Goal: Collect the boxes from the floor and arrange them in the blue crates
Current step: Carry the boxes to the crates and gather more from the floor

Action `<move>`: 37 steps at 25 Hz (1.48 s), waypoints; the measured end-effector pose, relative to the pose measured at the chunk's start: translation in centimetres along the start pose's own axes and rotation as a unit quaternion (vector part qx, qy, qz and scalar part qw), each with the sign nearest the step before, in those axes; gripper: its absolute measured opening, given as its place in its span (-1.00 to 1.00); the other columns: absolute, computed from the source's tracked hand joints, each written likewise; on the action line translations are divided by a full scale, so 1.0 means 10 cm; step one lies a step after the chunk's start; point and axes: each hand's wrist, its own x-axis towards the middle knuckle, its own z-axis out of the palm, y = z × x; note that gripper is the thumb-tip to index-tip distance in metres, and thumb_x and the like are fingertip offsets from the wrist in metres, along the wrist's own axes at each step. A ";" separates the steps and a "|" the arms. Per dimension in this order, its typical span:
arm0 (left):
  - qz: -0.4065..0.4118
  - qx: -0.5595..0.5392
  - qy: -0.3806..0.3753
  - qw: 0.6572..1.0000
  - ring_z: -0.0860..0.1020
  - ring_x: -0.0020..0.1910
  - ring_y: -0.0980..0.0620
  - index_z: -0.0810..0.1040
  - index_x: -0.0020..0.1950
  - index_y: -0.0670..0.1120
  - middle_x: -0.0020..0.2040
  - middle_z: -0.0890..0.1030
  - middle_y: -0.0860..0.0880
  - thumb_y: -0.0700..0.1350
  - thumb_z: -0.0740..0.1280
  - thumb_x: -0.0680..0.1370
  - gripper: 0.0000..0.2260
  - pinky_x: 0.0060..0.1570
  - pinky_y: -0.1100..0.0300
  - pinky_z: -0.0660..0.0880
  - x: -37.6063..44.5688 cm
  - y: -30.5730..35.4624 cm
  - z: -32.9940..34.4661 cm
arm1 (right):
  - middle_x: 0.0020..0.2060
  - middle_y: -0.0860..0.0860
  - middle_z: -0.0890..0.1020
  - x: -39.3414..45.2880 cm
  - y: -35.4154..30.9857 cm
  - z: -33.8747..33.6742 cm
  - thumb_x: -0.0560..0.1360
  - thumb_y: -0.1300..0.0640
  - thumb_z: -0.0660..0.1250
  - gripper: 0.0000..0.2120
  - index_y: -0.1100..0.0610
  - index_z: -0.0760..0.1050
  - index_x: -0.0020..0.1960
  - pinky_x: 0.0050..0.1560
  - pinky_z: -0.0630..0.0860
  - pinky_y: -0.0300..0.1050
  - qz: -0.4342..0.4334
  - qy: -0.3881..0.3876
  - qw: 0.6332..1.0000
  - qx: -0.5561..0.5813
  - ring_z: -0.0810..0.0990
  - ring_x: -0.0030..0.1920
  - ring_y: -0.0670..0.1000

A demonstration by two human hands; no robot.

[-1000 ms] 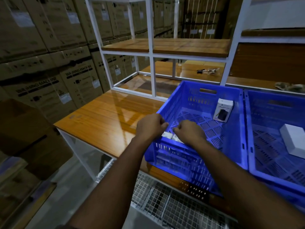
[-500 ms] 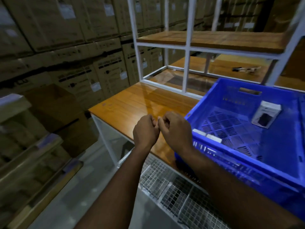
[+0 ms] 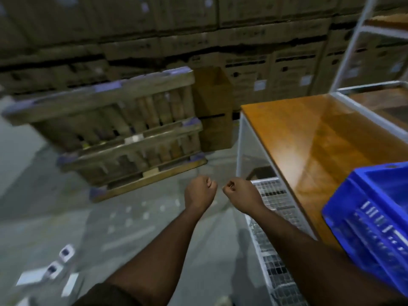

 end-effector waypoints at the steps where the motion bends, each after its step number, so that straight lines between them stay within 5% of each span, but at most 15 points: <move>1: -0.027 0.000 0.015 1.000 0.39 -0.36 -0.07 0.26 -0.39 -0.07 -0.44 0.34 -0.02 -0.08 0.29 0.52 -0.67 -0.42 0.11 0.15 -0.11 -0.18 -0.06 | -0.32 0.01 0.57 -0.04 -0.05 0.15 0.51 0.02 0.25 -0.78 0.03 0.43 -0.29 -0.27 0.40 -0.09 -0.006 -0.028 1.000 0.000 0.55 -0.22 0.09; 6: -0.129 -0.037 0.067 0.989 0.57 -0.21 0.04 0.50 -0.06 0.02 -0.23 0.58 0.08 -0.06 0.36 0.53 -0.94 -0.20 0.11 0.49 -0.70 -0.96 -0.31 | -0.22 0.00 0.64 -0.35 -0.40 0.83 0.50 0.03 0.24 -0.84 0.02 0.51 -0.22 -0.16 0.50 -0.05 -0.053 -0.124 0.991 0.003 0.59 -0.16 0.08; 9: -0.178 -0.035 0.094 0.979 0.58 -0.18 0.07 0.52 0.07 0.05 -0.19 0.59 0.12 -0.05 0.34 0.55 -0.88 -0.19 0.18 0.46 -1.02 -1.33 -0.50 | -0.16 -0.03 0.64 -0.56 -0.63 1.19 0.51 0.01 0.27 -0.88 0.02 0.54 -0.11 -0.16 0.50 -0.09 -0.085 -0.157 0.984 -0.002 0.59 -0.14 0.05; 18: -0.327 -0.071 0.155 0.929 0.64 -0.08 0.01 0.55 0.03 0.05 -0.19 0.63 0.09 -0.03 0.35 0.53 -0.91 -0.14 0.20 0.46 -2.00 -2.63 -1.07 | -0.09 -0.05 0.62 -1.13 -1.44 2.16 0.52 -0.05 0.29 -0.86 0.00 0.53 -0.04 -0.12 0.53 -0.10 -0.192 -0.246 0.948 -0.060 0.59 -0.11 -0.01; 37: -0.444 -0.110 0.245 0.855 0.65 -0.13 0.02 0.56 -0.03 0.09 -0.14 0.68 0.05 -0.03 0.32 0.53 -0.94 -0.07 0.13 0.59 -3.17 -5.41 -2.64 | -0.02 0.00 0.62 -2.37 -3.59 4.52 0.51 -0.04 0.30 -0.83 0.03 0.54 0.01 -0.13 0.42 -0.16 -0.264 -0.356 0.891 -0.098 0.59 -0.04 0.01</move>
